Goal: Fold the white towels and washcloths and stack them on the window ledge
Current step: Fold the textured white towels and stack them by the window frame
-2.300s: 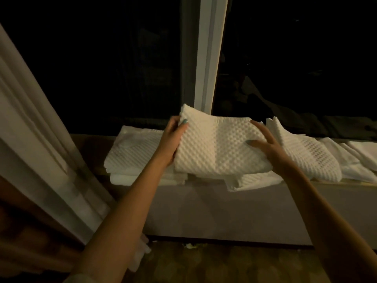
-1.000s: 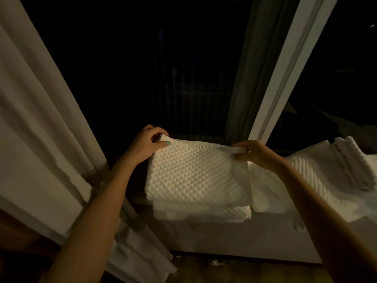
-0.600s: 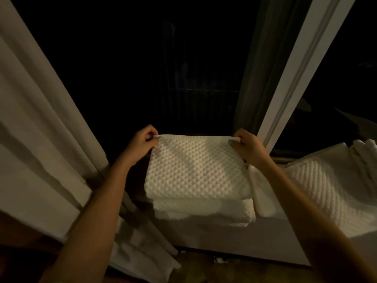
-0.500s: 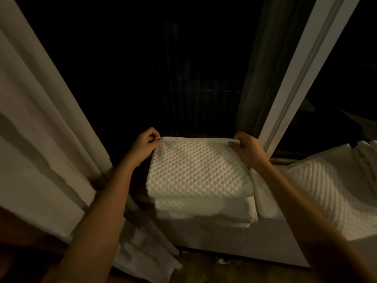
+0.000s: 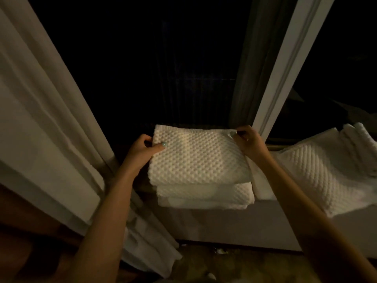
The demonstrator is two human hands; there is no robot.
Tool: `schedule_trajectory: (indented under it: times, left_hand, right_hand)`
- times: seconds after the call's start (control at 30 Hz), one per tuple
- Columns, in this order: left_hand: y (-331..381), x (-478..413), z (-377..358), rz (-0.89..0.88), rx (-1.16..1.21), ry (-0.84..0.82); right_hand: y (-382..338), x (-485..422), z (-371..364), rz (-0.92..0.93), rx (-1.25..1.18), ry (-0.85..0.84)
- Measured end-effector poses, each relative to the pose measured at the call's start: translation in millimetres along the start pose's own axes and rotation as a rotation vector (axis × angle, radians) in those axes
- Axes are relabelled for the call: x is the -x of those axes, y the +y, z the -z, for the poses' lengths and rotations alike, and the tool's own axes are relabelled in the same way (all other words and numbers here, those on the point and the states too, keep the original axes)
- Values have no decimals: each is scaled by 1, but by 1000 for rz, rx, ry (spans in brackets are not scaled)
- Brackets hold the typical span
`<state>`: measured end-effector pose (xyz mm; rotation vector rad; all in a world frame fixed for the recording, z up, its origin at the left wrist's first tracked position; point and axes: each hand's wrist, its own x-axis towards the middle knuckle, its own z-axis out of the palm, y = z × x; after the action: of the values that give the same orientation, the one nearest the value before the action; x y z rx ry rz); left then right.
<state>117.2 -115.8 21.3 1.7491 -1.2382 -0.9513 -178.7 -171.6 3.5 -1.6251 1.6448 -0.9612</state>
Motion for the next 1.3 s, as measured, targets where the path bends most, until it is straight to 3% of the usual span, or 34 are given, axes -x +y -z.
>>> schedule_trajectory:
  times: [0.37,0.6,0.67,0.8,0.93,1.07,1.23,1.3]
  left_hand:
    - [-32,33,17,-5,94,-165]
    - [-25,39,7,-133,259,-228]
    - [-24,37,7,-195,252,-223]
    - [-21,33,4,-233,307,-220]
    - [-31,33,-6,-215,269,-216]
    - [-41,39,-10,-146,209,-82]
    - [-77,66,-20,-32,195,39]
    - [-97,77,-29,-1,220,45]
  right_hand:
    - [15,67,15,-78,-45,-252]
    - [9,67,15,-92,-442,-348]
    - [8,64,15,-75,-455,-356]
    - [4,69,19,22,-471,-265]
    - [13,82,20,2,-431,-220]
    - [19,101,8,-11,-308,-162]
    - [44,132,-9,139,-51,-31]
    - [53,147,-22,182,-121,26]
